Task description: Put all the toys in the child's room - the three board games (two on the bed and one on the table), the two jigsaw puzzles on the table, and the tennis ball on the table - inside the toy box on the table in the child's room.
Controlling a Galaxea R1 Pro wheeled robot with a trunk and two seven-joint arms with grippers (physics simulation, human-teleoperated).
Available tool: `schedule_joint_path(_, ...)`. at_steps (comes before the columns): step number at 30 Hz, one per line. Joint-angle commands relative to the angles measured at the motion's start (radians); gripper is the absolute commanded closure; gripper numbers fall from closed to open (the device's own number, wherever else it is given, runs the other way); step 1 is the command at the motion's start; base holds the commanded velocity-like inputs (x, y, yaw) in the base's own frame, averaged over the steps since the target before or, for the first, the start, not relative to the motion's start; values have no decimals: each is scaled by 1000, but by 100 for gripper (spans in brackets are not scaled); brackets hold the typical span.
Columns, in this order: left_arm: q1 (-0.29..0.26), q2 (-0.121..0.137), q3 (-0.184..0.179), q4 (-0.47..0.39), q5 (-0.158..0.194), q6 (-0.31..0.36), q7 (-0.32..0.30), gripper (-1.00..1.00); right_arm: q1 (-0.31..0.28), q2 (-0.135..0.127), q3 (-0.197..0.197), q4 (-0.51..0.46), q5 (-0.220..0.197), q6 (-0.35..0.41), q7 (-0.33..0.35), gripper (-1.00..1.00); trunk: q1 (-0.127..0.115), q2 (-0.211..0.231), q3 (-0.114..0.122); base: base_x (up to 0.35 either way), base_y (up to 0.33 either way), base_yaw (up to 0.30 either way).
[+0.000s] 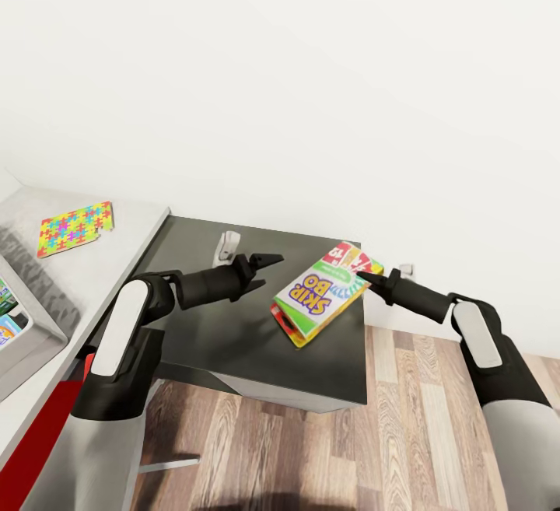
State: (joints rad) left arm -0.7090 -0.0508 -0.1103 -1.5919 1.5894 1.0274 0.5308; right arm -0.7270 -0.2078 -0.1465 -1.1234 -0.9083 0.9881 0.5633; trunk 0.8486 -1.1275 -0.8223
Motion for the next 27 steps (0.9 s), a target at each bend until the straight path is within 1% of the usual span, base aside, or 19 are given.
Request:
schedule_joint_path(1,0,0,1,-1,10,2,11,-100,4,0,6,-15,10,5,6,100,0,0,-1,0,0,0)
schedule_joint_path(5,0,0,1,0,8,1,11,-100,14,0,31,-55,10,9,5,100,0,0,-1,0,0,0)
schedule_joint_path(9,0,0,1,1,7,1,12,-100,19,0,42,-75,10,11,5,100,0,0,-1,0,0,0)
schedule_joint_path(15,0,0,0,1,6,1,13,-100,34,-1,48,-124,9,15,4,100,0,0,-1,0,0,0)
schedule_joint_path(20,3,0,2,0,9,0,10,-100,51,-1,49,-168,8,33,5,100,0,0,-1,0,0,0)
schedule_joint_path(27,10,0,5,-3,10,0,7,-100,57,-5,47,-187,4,48,5,100,0,0,-1,0,0,0)
